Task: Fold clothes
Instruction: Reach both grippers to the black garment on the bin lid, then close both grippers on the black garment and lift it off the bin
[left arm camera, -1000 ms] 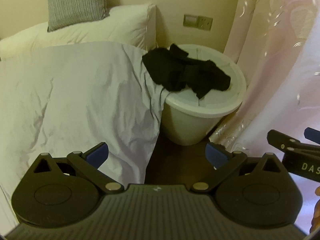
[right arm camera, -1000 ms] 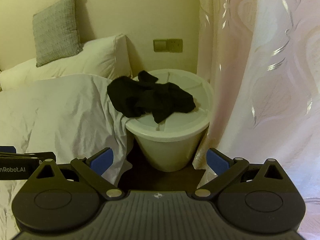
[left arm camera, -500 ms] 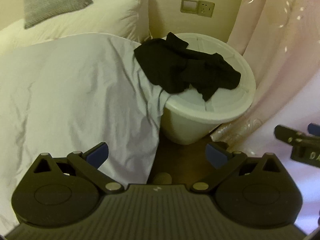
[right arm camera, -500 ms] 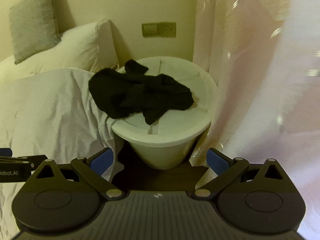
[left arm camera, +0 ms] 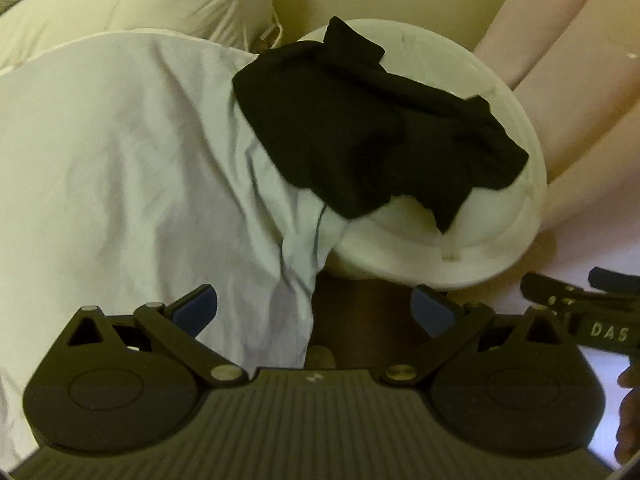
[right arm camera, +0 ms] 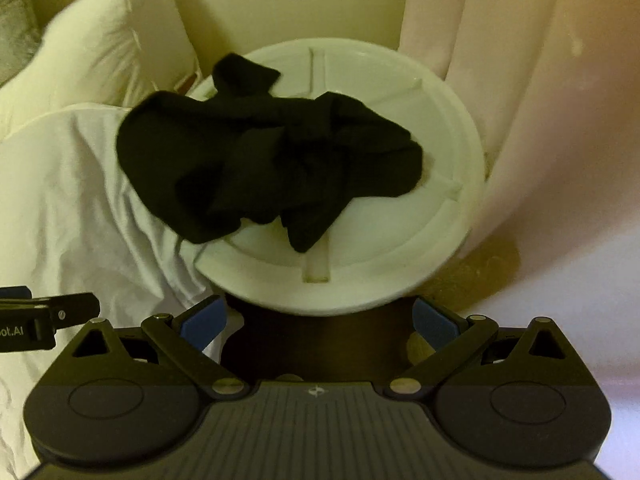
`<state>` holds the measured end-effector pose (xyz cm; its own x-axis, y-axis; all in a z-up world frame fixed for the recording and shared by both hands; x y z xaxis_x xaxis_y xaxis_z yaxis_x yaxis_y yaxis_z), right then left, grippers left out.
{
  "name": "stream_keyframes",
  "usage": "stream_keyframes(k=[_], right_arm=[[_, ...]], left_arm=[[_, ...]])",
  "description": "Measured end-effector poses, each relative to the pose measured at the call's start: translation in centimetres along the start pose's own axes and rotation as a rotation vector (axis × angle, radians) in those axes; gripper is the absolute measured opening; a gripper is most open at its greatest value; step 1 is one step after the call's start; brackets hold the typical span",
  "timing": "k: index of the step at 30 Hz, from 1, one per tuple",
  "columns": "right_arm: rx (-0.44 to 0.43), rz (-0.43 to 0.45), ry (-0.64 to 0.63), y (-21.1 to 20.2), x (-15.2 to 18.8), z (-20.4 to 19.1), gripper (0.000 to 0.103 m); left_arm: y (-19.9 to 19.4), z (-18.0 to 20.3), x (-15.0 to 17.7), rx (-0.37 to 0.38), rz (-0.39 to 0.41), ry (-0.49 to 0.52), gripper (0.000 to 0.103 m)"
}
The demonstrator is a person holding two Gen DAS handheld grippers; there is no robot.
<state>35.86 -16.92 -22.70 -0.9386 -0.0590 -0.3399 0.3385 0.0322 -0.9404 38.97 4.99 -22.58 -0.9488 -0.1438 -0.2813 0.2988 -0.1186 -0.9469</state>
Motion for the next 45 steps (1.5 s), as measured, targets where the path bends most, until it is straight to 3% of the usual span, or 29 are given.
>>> stream_keyframes(k=[7, 15, 23, 28, 32, 34, 37, 39, 40, 41, 42, 43, 45], right_arm=[[-0.003, 0.0, 0.077, 5.1, -3.9, 0.4, 0.102], [-0.038, 0.046, 0.24, 9.9, -7.0, 2.5, 0.102], [-0.076, 0.096, 0.322, 14.4, -8.4, 3.1, 0.103], [-0.183, 0.117, 0.426, 15.1, -8.4, 4.1, 0.103], [-0.268, 0.183, 0.566, 14.2, -8.3, 6.0, 0.103], [-0.238, 0.14, 0.575, 15.0, -8.6, 6.4, 0.103], [-0.217, 0.102, 0.538, 16.5, -9.3, 6.2, 0.103], [-0.206, 0.102, 0.511, 17.5, -9.4, 5.9, 0.103], [-0.195, 0.103, 0.5, 17.8, -9.5, 5.7, 0.103], [-0.19, 0.118, 0.483, 17.7, -9.7, 5.5, 0.1], [-0.195, 0.143, 0.46, 17.4, -9.9, 5.4, 0.077], [-0.202, 0.17, 0.435, 16.9, -10.1, 5.3, 0.044], [-0.205, 0.18, 0.404, 15.9, -10.5, 5.2, 0.032]], left_arm=[[4.9, -0.8, -5.4, 0.045, 0.059, -0.048, 0.102], [9.8, -2.9, -9.6, 0.02, 0.059, -0.176, 0.102], [14.0, -3.5, -11.6, 0.035, 0.019, -0.212, 0.102], [14.3, -1.8, -11.9, 0.043, 0.059, -0.131, 0.089], [14.5, -2.3, -12.1, 0.068, 0.067, -0.161, 0.094], [14.8, -2.7, -12.0, 0.077, 0.071, -0.189, 0.1], [15.5, -3.0, -12.2, 0.095, 0.074, -0.225, 0.102], [16.1, -2.5, -12.5, 0.091, 0.082, -0.214, 0.098], [16.2, -2.2, -12.7, 0.088, 0.088, -0.201, 0.09], [16.0, -1.9, -12.8, 0.084, 0.098, -0.189, 0.08], [15.7, -1.7, -13.0, 0.082, 0.104, -0.178, 0.075], [15.4, -1.4, -13.0, 0.077, 0.107, -0.164, 0.068], [14.5, -0.9, -12.9, 0.054, 0.11, -0.134, 0.06]])
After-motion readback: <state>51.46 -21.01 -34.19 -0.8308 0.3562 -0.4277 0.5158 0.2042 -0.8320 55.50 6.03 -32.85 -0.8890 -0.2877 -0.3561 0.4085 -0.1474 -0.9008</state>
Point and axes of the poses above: each gripper's, at about its wrist camera, not at the fingertips, and y roughly the way its jaws point, z to its right, x to its underside, the point moved 3 cm from there along y, roughly the way its jaws point, and after that the axes turned 9 degrees about -y, right-handed, at the moved point
